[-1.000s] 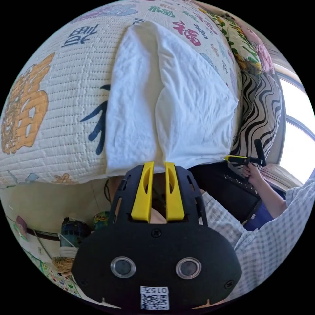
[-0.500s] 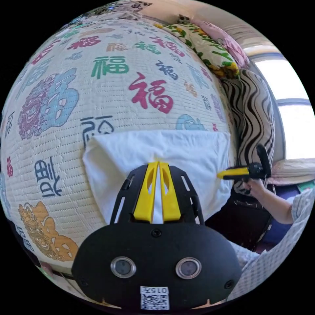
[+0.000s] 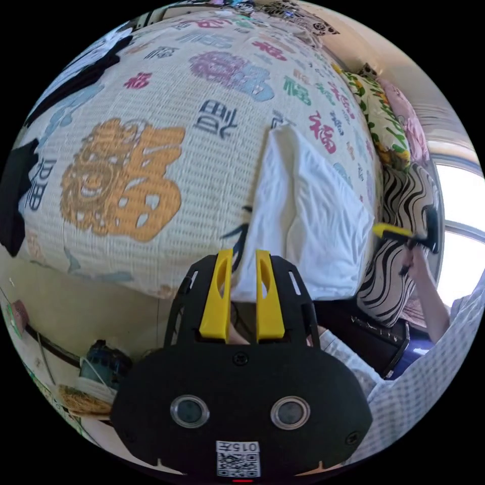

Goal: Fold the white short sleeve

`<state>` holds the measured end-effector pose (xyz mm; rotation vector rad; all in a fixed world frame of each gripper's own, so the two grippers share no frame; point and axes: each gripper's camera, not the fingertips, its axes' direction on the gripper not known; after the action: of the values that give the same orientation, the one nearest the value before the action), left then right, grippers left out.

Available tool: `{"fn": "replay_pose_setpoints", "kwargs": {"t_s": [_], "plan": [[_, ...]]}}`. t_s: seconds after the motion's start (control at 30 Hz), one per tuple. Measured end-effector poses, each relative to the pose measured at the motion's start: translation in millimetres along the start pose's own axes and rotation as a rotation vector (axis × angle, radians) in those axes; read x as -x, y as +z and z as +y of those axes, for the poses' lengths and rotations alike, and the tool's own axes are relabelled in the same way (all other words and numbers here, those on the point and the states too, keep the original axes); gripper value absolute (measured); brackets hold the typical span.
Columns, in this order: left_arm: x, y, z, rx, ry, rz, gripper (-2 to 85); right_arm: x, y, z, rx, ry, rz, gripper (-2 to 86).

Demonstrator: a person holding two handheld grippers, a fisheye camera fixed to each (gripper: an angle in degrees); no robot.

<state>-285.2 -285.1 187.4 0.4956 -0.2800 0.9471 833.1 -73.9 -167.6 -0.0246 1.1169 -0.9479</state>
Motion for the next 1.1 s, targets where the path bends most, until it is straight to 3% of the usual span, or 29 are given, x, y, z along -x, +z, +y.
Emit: {"fn": "replay_pose_setpoints", "kwargs": {"t_s": [0.2, 0.27, 0.4, 0.47, 0.53, 0.63, 0.83, 1.1], "plan": [[7.6, 33.7, 35.8, 0.051, 0.002, -0.009, 8.0, 105.0, 6.0, -159.3, 0.002, -0.417, 0.025, 9.2], [10.5, 44.8, 40.5, 0.014, -0.012, -0.011, 7.8, 142.2, 25.8, -207.8, 0.099, -0.511, 0.069, 10.7], [10.2, 51.6, 46.4, -0.016, 0.006, -0.026, 7.3, 179.8, 67.7, -255.4, 0.28, -0.596, 0.194, 10.2], [13.6, 56.0, 48.7, -0.018, 0.01, -0.011, 6.0, 190.1, 99.9, -270.3, 0.481, -0.611, 0.26, 5.8], [19.6, 60.0, 48.4, -0.003, 0.001, 0.029, 3.8, 195.1, 107.8, -274.2, 0.509, -0.636, 0.369, 2.4], [34.5, 69.3, 47.6, 0.029, -0.024, 0.153, 0.4, 199.2, 107.0, -281.8, 0.58, -0.633, 0.354, 0.0], [78.0, 40.3, 50.6, -0.079, -0.054, 0.272, -0.7, 213.1, 83.2, -301.2, 0.54, -0.619, 0.346, -0.9], [108.9, -33.8, 57.7, -0.289, -0.002, 0.11, -0.8, 251.8, 11.3, -335.3, 0.283, -0.638, 0.154, -0.9]]}}
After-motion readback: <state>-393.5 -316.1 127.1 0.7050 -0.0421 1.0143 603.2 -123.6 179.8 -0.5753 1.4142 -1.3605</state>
